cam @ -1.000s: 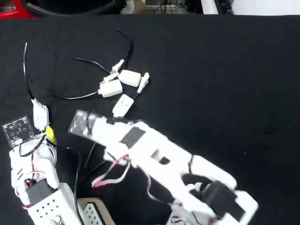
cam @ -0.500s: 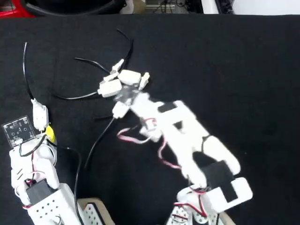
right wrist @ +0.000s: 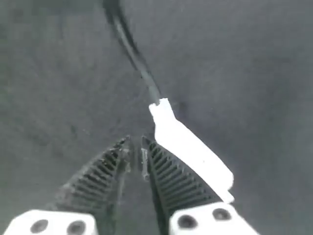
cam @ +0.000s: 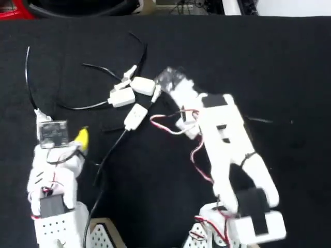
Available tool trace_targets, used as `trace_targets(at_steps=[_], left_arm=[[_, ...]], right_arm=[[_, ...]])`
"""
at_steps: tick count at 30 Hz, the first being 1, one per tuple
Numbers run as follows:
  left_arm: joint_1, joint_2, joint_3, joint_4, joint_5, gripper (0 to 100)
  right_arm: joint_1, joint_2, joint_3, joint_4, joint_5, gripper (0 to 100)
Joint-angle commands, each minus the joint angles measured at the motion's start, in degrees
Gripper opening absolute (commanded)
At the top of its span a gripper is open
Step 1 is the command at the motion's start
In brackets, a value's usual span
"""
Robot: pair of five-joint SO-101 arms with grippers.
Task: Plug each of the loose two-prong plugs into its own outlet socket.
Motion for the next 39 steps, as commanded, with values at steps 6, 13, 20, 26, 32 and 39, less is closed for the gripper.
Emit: trace_targets(at_steps=[6,13,20,26,32,39], left_arm=[[14.64,34.11,-26.42,-5.36,2.02,30],[28.0,69.54,-45.93,-7.21,-1.58,30],[31.16,90.2,-59.12,-15.12,-1.76,30],[29.76,107.78,-70.37,-14.42,-2.55,30],[26.68,121.85,-86.46,-0.09,-7.12,30],[27.03,126.07,-94.55,8.7,-9.23,13]], right_arm=[[0.62,-7.69,-29.76,30.86,-14.77,1.5],[10.29,3.47,-42.24,37.98,-20.31,1.5],[16.53,11.56,-43.03,37.71,-20.22,1.5],[17.41,12.09,-42.68,35.69,-20.22,1.5],[17.41,12.26,-42.42,34.9,-20.13,1.5],[17.23,12.26,-40.22,33.85,-20.04,1.5]])
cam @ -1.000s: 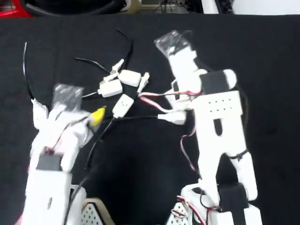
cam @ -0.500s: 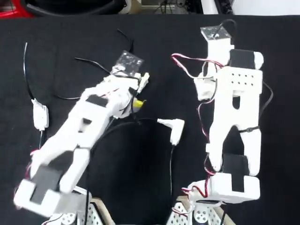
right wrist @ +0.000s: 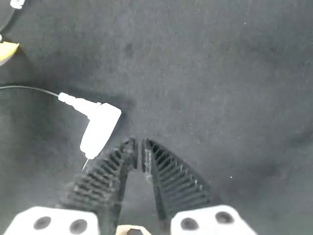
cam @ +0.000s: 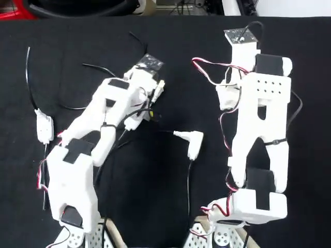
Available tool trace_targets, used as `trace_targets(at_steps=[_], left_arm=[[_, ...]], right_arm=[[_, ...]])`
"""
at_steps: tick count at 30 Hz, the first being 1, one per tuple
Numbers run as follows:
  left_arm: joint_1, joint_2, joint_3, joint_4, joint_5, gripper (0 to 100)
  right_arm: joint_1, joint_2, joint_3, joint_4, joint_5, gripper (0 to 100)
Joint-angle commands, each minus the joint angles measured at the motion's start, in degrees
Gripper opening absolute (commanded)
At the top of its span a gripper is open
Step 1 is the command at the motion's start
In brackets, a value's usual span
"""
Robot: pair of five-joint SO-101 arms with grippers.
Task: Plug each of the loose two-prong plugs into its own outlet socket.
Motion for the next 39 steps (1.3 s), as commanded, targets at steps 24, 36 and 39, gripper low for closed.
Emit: trace_targets(at_steps=[24,36,39], left_arm=[[15.6,-30.95,9.89,46.07,-14.86,3],[17.98,-52.57,53.41,4.22,-0.09,9],[15.25,-57.41,55.34,4.66,1.05,23]], right_arm=[[0.26,-0.04,2.86,-3.16,-2.64,1.5],[0.26,-0.04,4.09,-3.25,-2.29,1.5],[0.26,-0.04,4.09,-3.25,-2.2,1.5]])
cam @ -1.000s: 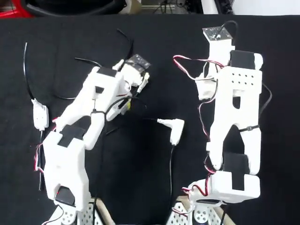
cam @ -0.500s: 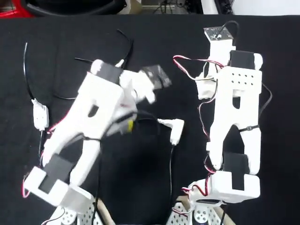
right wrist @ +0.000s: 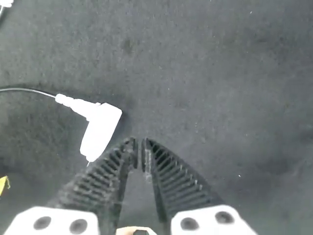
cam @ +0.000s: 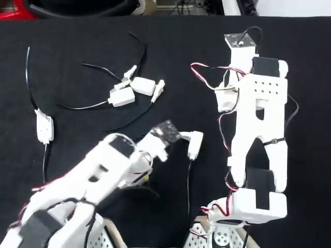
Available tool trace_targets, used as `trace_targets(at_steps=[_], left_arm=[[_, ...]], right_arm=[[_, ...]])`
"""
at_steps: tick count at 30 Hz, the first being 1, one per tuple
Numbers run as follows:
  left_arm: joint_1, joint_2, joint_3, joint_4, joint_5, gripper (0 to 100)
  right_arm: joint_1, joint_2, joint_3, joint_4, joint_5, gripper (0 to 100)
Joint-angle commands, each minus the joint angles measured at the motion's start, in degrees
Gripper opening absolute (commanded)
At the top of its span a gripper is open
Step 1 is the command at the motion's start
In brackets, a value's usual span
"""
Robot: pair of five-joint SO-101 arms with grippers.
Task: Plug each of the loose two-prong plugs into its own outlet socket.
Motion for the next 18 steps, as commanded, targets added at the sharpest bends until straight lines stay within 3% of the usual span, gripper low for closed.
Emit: trace_targets(at_steps=[1,6,13,18], left_arm=[[-3.65,-6.86,1.36,-1.23,1.49,27],[-7.52,-12.84,1.89,-0.79,1.23,29],[-8.04,-23.74,-2.59,18.99,-7.21,28],[-2.68,-36.22,4.62,22.95,-11.6,23]], right_arm=[[0.26,-0.04,-0.31,-0.7,-0.09,1.5],[0.26,-0.04,-0.31,-0.7,-0.09,1.5],[0.26,-0.04,-0.31,-0.79,-0.09,1.5],[0.26,-0.04,-0.22,-1.58,-0.09,1.5]])
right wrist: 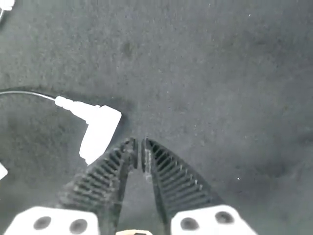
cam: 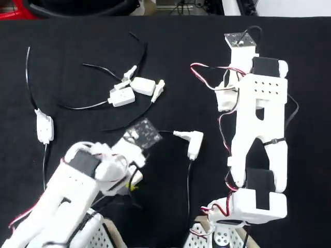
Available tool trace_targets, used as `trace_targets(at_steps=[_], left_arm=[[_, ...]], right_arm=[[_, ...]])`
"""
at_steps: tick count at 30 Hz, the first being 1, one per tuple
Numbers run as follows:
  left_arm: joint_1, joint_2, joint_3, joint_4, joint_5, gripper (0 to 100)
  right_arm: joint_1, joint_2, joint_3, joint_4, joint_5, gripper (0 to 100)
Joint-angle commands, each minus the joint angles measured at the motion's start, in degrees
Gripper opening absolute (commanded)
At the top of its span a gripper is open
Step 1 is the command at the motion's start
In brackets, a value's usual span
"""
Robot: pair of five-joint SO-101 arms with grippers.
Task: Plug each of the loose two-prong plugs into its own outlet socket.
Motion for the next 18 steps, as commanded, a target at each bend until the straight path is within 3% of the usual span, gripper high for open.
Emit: trace_targets(at_steps=[1,8,11,18], left_arm=[[5.76,-9.14,4.79,1.67,-2.81,23],[8.04,-14.15,13.41,-10.64,-0.62,22],[7.6,-6.86,15.78,-16.18,-0.35,22],[7.52,13.45,10.77,-20.48,2.02,22]], right_arm=[[0.26,-0.04,-0.22,-0.79,-0.09,1.5],[0.18,-0.04,-0.22,-0.79,-0.09,1.5],[0.18,0.04,-0.22,-0.79,-0.09,1.5],[0.18,0.04,-0.13,-1.85,-0.44,1.5]])
